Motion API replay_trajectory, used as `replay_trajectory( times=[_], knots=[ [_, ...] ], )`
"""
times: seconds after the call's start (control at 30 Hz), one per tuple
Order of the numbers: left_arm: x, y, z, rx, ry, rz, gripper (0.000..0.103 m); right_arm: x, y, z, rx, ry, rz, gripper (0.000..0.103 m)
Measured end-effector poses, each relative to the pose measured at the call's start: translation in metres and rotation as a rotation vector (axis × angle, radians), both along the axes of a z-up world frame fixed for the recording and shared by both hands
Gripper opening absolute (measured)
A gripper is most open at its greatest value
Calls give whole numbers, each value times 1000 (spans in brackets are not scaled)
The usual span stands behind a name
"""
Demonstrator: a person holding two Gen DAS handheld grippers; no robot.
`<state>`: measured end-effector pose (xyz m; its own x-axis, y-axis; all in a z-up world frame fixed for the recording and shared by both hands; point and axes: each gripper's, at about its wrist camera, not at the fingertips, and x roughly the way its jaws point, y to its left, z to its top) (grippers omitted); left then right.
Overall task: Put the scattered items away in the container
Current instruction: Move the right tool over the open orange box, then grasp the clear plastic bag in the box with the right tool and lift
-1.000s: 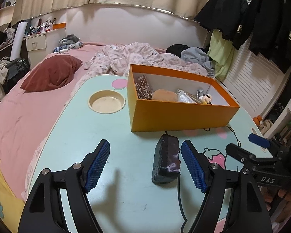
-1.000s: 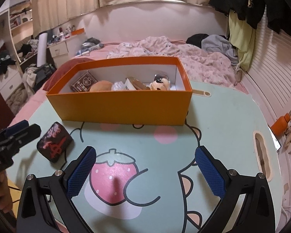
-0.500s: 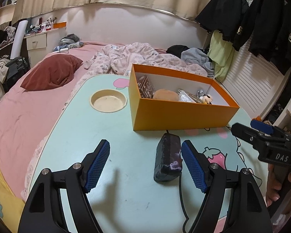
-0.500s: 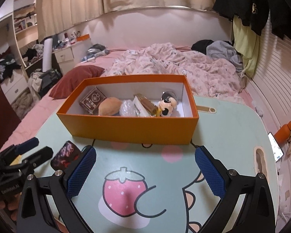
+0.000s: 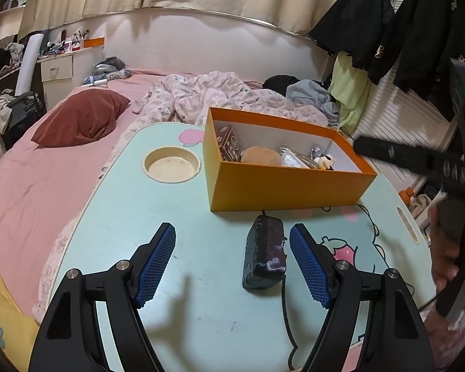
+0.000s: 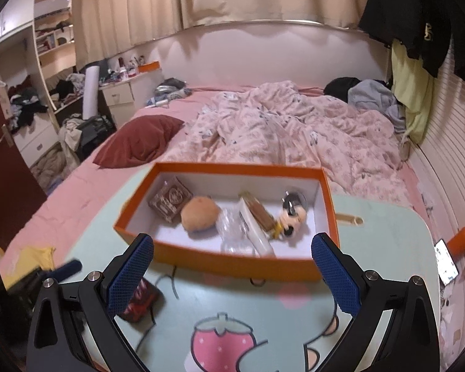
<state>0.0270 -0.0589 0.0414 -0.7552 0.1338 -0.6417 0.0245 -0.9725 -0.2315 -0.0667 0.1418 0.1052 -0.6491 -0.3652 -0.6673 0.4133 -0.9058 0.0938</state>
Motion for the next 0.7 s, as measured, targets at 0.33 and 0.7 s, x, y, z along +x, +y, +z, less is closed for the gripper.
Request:
replay_trajectory(
  times=[0.33,0.7],
  knots=[
    [1,-1,0,-1,4,-2,76,-52,-21,-2,7,-141,31,86],
    [2,-8,-1,20,5,9,76,-115,-17,-34,66,-458,100,52]
  ],
)
